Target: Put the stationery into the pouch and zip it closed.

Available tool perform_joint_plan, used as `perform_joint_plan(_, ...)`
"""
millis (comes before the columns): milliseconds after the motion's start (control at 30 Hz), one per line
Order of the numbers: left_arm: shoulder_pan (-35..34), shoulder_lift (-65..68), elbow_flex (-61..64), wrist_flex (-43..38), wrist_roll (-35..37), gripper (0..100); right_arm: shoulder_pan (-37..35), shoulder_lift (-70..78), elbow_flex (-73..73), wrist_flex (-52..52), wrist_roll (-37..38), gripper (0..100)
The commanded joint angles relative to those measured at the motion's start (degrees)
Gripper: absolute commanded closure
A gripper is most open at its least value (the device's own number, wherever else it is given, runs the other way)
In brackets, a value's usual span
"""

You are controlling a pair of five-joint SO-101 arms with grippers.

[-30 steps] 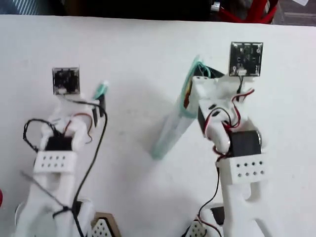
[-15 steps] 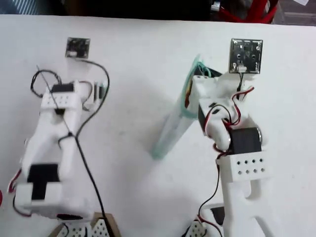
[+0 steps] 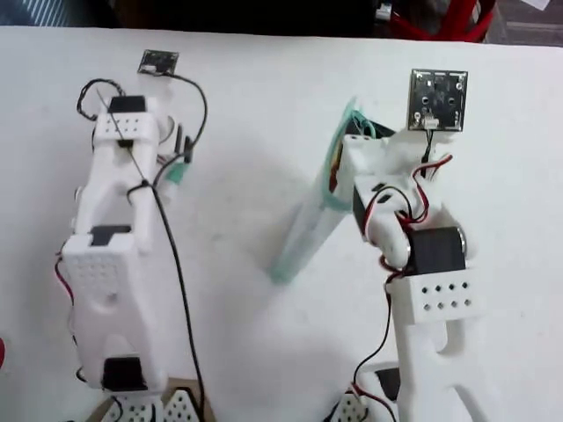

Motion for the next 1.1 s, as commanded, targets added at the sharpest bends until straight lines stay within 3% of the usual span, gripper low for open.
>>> perform_joint_plan(0,1.36,5.58,-12.92,4.13,-0.62,79,-0.13,2.86,0.7,2.33,-0.53,98.1)
perform_joint_plan(167,2.42,15.52,-25.23,9.67,-5.54,82,-0.13,2.86,1.14,1.98,-0.53,98.1)
perform_joint_plan(333,3.3,22.29,-36.92,16.09,-7.38,97,-0.13,2.86,1.14,1.98,-0.53,98.1)
perform_joint_plan(567,4.79,23.87,-59.16,30.77,-7.3,98,-0.13,2.86,1.14,1.98,-0.53,98.1)
perform_joint_plan(667,4.79,23.08,-64.62,30.77,-5.63,98,-0.13,2.86,1.14,2.07,-0.53,98.1)
perform_joint_plan(833,6.2,12.18,-57.76,30.86,1.49,98,-0.13,2.86,1.23,2.07,-0.53,98.1)
perform_joint_plan(1067,15.69,-22.29,-29.71,30.51,3.69,98,-0.22,2.86,1.23,1.98,-0.53,98.1)
